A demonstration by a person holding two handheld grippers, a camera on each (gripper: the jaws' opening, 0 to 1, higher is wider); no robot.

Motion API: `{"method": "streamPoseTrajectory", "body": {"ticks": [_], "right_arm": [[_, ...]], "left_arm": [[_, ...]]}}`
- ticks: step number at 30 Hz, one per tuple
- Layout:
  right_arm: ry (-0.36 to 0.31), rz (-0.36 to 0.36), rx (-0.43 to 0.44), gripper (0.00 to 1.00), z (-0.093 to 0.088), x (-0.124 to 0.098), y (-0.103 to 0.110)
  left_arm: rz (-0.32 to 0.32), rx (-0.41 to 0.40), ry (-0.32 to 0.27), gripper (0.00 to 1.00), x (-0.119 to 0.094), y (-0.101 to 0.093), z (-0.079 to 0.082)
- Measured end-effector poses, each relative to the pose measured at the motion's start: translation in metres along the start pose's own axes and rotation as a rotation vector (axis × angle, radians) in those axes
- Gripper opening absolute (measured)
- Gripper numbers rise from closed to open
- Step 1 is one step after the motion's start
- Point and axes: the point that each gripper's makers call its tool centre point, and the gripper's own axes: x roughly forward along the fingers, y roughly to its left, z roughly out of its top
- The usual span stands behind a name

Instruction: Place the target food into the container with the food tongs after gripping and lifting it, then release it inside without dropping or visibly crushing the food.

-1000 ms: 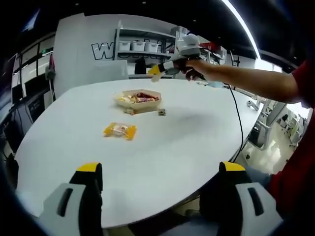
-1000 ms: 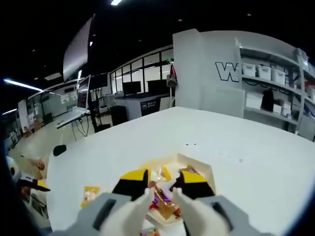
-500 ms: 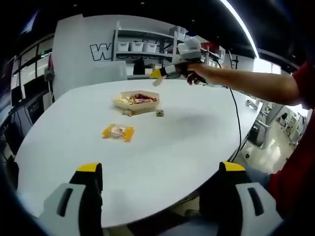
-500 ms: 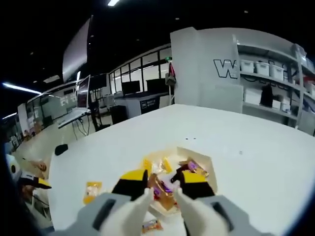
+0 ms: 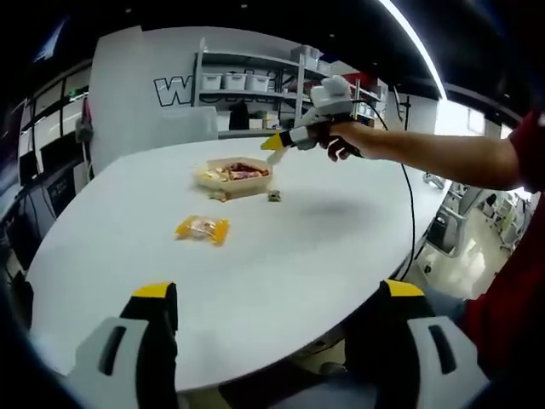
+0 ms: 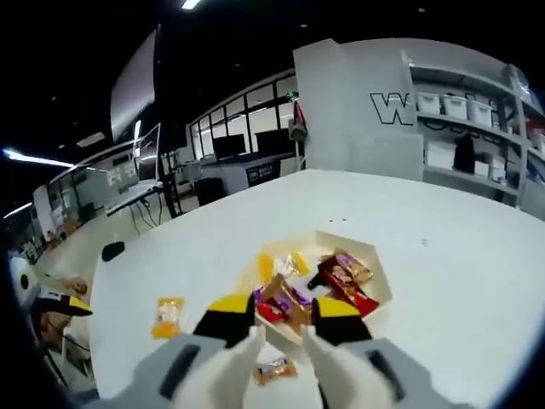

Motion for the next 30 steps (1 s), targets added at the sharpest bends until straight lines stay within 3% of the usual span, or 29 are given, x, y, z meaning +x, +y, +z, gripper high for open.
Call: {"method": "streamPoseTrajectory", "body": {"ticks": [14,30], "right_arm": [[0.056,0.023,0.015,0.21,-0.038,0.002,0.006],[0.089,0.028,-0.017,0.22,-0.055,0.015,0.010]], "left_arm": [[-0.007,0.002,0.004,0.96,0.002,-0.004,-0.002],[0.001,0.000,0.006,0.95,0.002,0.000,-0.001]]}}
